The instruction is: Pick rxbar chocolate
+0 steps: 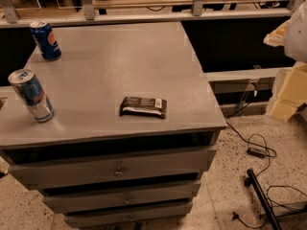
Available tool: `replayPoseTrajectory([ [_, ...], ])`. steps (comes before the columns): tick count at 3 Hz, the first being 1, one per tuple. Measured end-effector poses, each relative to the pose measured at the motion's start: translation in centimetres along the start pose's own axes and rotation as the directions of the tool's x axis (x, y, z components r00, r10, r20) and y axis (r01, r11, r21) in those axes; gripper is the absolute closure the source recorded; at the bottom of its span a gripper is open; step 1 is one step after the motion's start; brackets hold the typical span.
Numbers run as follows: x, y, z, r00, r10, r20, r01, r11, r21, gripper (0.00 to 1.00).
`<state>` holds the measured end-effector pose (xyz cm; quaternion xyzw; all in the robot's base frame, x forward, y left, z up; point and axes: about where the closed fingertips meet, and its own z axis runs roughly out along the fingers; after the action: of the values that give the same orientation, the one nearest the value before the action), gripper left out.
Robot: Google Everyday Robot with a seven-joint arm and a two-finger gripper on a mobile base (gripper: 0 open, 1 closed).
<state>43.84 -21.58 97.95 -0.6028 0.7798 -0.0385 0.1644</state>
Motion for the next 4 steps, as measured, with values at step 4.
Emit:
replayPoseTrajectory([
  [4, -14.3, -3.9, 5.0, 0.934, -0.153, 0.324, 0.170, 0.9851, -0.025, 0.00],
])
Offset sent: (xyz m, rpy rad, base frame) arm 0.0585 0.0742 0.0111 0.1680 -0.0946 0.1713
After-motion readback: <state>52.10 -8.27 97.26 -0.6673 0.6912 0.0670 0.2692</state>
